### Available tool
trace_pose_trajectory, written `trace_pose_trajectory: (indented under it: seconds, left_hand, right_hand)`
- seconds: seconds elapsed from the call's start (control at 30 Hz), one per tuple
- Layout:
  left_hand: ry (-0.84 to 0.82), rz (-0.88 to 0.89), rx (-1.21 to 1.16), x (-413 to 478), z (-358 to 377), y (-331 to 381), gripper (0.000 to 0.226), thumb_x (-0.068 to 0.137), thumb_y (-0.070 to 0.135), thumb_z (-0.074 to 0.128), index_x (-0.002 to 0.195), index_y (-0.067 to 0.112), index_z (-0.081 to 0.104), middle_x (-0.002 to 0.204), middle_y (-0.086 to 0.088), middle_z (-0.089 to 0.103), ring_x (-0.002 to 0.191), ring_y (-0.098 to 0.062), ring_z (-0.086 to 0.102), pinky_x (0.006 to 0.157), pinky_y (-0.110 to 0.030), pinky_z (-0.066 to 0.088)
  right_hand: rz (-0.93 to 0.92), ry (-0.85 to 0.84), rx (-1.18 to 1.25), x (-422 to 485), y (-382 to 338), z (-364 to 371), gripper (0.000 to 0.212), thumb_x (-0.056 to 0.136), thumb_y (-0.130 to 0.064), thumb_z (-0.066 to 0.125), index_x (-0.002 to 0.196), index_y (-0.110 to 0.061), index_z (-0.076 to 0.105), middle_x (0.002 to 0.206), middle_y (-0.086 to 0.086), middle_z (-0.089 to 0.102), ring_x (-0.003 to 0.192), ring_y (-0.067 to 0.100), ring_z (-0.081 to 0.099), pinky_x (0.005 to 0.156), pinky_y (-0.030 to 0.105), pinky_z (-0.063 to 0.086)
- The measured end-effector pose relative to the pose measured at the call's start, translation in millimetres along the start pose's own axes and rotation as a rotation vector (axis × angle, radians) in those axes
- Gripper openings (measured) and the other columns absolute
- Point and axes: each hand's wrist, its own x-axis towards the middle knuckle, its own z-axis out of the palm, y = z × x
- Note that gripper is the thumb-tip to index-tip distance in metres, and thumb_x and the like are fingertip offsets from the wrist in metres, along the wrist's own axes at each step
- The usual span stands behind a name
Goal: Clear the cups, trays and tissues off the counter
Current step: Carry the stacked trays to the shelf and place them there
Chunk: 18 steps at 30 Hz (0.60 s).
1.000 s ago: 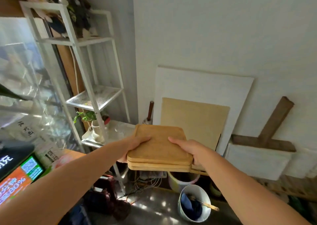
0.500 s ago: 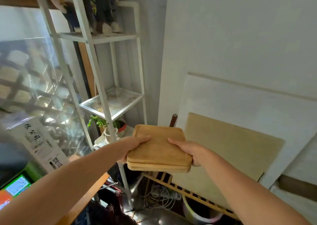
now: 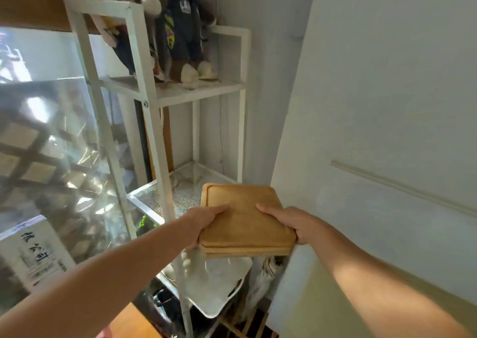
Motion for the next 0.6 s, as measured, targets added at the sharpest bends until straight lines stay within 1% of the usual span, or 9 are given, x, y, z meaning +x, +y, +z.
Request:
trace_pose_trajectory:
  seconds: [0.13, 0.2, 0.3, 0.33, 0.4, 0.47, 0.5, 0.53, 0.6]
  left_hand:
    - [0.122, 0.009, -0.123, 28, 3, 3, 0.077, 0.06, 0.051, 0.091, 0.115, 0.005, 0.064, 0.1, -0.013, 0.073, 0.088, -0.03, 0.073, 0.081, -0.041, 0.061]
    - [0.205, -0.001, -0.175, 40, 4, 11, 0.083, 0.059, 0.056, 0.089, 0.117, 0.005, 0.061, 0.099, -0.013, 0.071, 0.087, -0.03, 0.072, 0.076, -0.041, 0.062]
    - [0.328, -0.015, -0.196, 55, 1, 30, 0.084, 0.063, 0.062, 0.084, 0.119, 0.005, 0.059, 0.088, -0.008, 0.065, 0.074, -0.023, 0.065, 0.055, -0.031, 0.052]
    - [0.346, -0.017, -0.193, 61, -1, 37, 0.084, 0.065, 0.062, 0.083, 0.121, 0.005, 0.057, 0.088, -0.007, 0.063, 0.074, -0.022, 0.064, 0.055, -0.031, 0.051]
    - [0.375, -0.009, -0.222, 73, -4, 45, 0.082, 0.068, 0.06, 0.082, 0.121, 0.003, 0.057, 0.095, -0.009, 0.066, 0.08, -0.024, 0.065, 0.064, -0.034, 0.055]
    - [0.395, 0.011, -0.312, 88, -5, 50, 0.074, 0.072, 0.053, 0.081, 0.121, 0.001, 0.061, 0.104, -0.016, 0.07, 0.087, -0.026, 0.066, 0.076, -0.037, 0.058]
    - [0.379, 0.024, -0.354, 93, -5, 53, 0.066, 0.079, 0.049, 0.077, 0.123, 0.002, 0.061, 0.113, -0.02, 0.07, 0.093, -0.025, 0.064, 0.088, -0.037, 0.056]
    - [0.355, 0.034, -0.396, 96, -4, 57, 0.056, 0.087, 0.044, 0.071, 0.125, 0.005, 0.059, 0.117, -0.022, 0.07, 0.092, -0.02, 0.062, 0.093, -0.033, 0.053]
    - [0.324, 0.022, -0.497, 105, -6, 59, 0.04, 0.095, 0.039, 0.06, 0.124, 0.013, 0.055, 0.11, -0.022, 0.072, 0.084, -0.019, 0.068, 0.079, -0.025, 0.055]
  right_hand:
    - [-0.038, -0.095, -0.161, 42, -40, -3, 0.087, 0.047, -0.069, 0.087, 0.109, -0.015, 0.057, 0.099, 0.006, 0.069, 0.083, 0.019, 0.069, 0.046, 0.022, 0.054]
    - [-0.064, -0.147, -0.206, 65, -59, -3, 0.09, 0.045, -0.068, 0.088, 0.113, -0.017, 0.057, 0.098, 0.005, 0.07, 0.079, 0.018, 0.071, 0.047, 0.024, 0.055]
    - [-0.098, -0.203, -0.267, 101, -89, 3, 0.084, 0.047, -0.069, 0.086, 0.108, -0.021, 0.053, 0.094, 0.003, 0.069, 0.074, 0.017, 0.071, 0.045, 0.024, 0.055]
    - [-0.111, -0.226, -0.277, 112, -100, 6, 0.083, 0.05, -0.069, 0.085, 0.11, -0.022, 0.052, 0.094, 0.003, 0.068, 0.075, 0.017, 0.07, 0.045, 0.024, 0.055]
    - [-0.142, -0.271, -0.289, 135, -119, 13, 0.087, 0.054, -0.067, 0.084, 0.121, -0.021, 0.053, 0.094, 0.002, 0.069, 0.078, 0.017, 0.07, 0.048, 0.023, 0.055]
    - [-0.184, -0.308, -0.314, 160, -137, 22, 0.099, 0.055, -0.066, 0.085, 0.133, -0.014, 0.053, 0.097, 0.003, 0.069, 0.084, 0.019, 0.07, 0.059, 0.027, 0.057]
    - [-0.205, -0.321, -0.331, 173, -144, 29, 0.104, 0.055, -0.065, 0.086, 0.138, -0.012, 0.051, 0.102, 0.005, 0.069, 0.09, 0.021, 0.07, 0.069, 0.031, 0.059]
    - [-0.223, -0.333, -0.348, 185, -149, 37, 0.109, 0.054, -0.066, 0.086, 0.14, -0.01, 0.049, 0.111, 0.007, 0.069, 0.097, 0.024, 0.069, 0.08, 0.036, 0.059]
    - [-0.247, -0.352, -0.39, 203, -158, 52, 0.121, 0.046, -0.069, 0.087, 0.143, -0.009, 0.047, 0.126, 0.013, 0.065, 0.107, 0.029, 0.066, 0.096, 0.043, 0.055]
